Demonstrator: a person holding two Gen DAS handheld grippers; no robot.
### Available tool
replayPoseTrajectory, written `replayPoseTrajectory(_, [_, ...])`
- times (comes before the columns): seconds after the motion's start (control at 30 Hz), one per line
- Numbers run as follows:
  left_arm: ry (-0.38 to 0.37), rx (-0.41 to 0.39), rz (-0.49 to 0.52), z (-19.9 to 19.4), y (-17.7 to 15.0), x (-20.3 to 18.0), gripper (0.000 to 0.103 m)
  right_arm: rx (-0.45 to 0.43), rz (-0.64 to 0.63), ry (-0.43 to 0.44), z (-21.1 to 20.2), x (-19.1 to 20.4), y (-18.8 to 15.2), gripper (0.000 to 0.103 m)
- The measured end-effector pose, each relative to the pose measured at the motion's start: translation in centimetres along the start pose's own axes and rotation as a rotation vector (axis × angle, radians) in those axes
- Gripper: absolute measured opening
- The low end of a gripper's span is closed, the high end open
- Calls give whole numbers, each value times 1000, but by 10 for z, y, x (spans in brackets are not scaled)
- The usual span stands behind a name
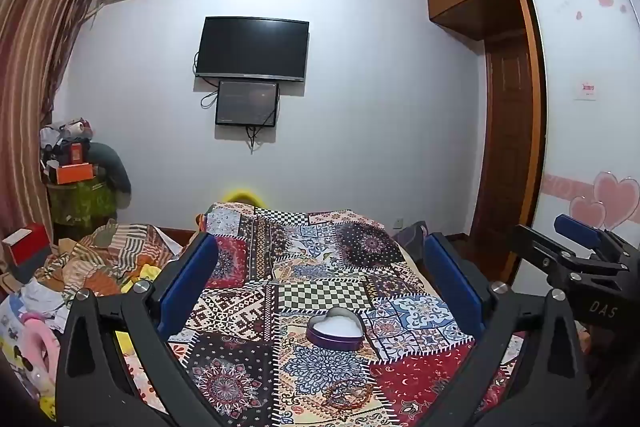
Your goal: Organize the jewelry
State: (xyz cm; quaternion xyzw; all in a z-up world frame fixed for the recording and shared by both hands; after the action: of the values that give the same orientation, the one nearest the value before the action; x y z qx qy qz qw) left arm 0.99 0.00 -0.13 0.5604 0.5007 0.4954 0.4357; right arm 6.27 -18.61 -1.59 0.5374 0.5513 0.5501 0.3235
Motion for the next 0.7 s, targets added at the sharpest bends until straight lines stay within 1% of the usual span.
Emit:
replayPoseTrajectory(0.17, [-5,7,5,1,1,-1,103,1,-6,-4,0,1,0,101])
replayPoseTrajectory(0.27, [5,10,15,2,1,-3,103,3,-5,-3,-4,4,1,101])
replayPoseTrajectory(0.3, [-2,25,3,10,1,-1,103,3,-6,-2,-4,5,1,101])
replayPoseTrajectory(0.33, [-1,16,-2,7,-2,2,103,2,-6,-3,-5,6,1,101])
replayPoseTrajectory(0.7, [-3,26,7,9,-4,0,103,4,-3,-1,-3,3,0,101])
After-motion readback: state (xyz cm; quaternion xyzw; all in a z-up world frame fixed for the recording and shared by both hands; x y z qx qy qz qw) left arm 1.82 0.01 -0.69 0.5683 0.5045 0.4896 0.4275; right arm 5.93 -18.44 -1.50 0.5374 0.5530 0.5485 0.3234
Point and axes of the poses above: each gripper's, at about its wrist camera, not at the fingertips, and z roughly the way its jaws point, x to its left, y to its top, the point moved 1 cm from there along z, roughly the way its jaws point, and after that the axes turned 11 degrees about z, right-handed, at the moved point
